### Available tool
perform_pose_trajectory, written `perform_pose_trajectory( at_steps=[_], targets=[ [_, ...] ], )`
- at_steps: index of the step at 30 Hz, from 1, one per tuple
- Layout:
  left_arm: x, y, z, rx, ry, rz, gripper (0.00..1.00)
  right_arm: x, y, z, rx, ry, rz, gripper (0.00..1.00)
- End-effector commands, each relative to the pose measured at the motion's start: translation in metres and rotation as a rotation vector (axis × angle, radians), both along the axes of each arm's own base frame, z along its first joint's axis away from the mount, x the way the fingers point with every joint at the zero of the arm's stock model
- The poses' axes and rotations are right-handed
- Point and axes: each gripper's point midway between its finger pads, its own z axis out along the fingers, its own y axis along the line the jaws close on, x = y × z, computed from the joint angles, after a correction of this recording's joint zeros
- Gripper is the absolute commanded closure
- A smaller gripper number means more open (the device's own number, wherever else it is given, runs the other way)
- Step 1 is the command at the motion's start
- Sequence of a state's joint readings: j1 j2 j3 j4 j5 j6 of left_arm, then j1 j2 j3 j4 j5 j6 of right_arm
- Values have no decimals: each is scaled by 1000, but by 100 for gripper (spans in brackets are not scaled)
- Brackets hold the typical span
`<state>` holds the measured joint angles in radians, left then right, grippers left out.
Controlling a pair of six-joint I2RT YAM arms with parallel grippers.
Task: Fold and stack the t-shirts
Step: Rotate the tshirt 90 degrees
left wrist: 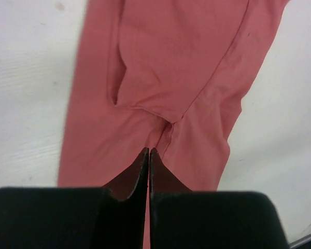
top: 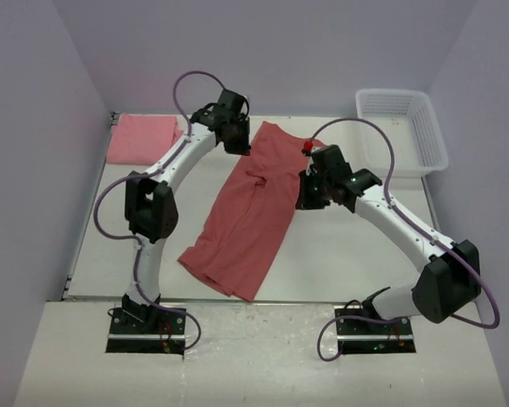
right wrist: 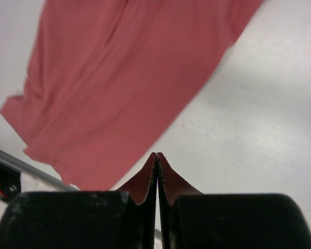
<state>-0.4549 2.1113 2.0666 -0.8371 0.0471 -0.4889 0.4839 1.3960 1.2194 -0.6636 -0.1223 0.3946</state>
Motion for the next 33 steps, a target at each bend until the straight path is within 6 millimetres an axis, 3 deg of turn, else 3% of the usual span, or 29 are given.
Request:
perform_pose_trajectory(
  at_steps=[1, 5, 10, 11, 15, 18, 22, 25, 33],
  targets=[
    [-22, -43, -23, -103, 100, -260, 100, -30, 24, -5, 51, 26, 52, 100],
    [-26, -59, -57, -169, 128, -352, 100, -57, 39, -24, 85, 89, 97, 100],
    [-27, -76, -83, -229, 170, -475, 100, -91, 70, -47, 151, 204, 184, 100],
    [-26, -76, -98, -223, 197, -477, 100, -95, 75, -51, 152, 217, 193, 100],
    [-15, -81, -111, -272, 215, -482, 100, -130, 113, -70, 151, 310, 328, 100],
    [-8, -81, -123, -326, 235, -468, 100, -145, 135, -87, 115, 365, 373, 100],
    [2, -78, -132, -376, 246, -451, 100, -152, 156, -103, 88, 397, 401, 100],
    [8, -70, -140, -386, 251, -429, 100, -153, 162, -118, 72, 429, 404, 100],
    [19, -35, -167, -366, 285, -328, 100, -154, 155, -147, 9, 486, 339, 100]
  ],
)
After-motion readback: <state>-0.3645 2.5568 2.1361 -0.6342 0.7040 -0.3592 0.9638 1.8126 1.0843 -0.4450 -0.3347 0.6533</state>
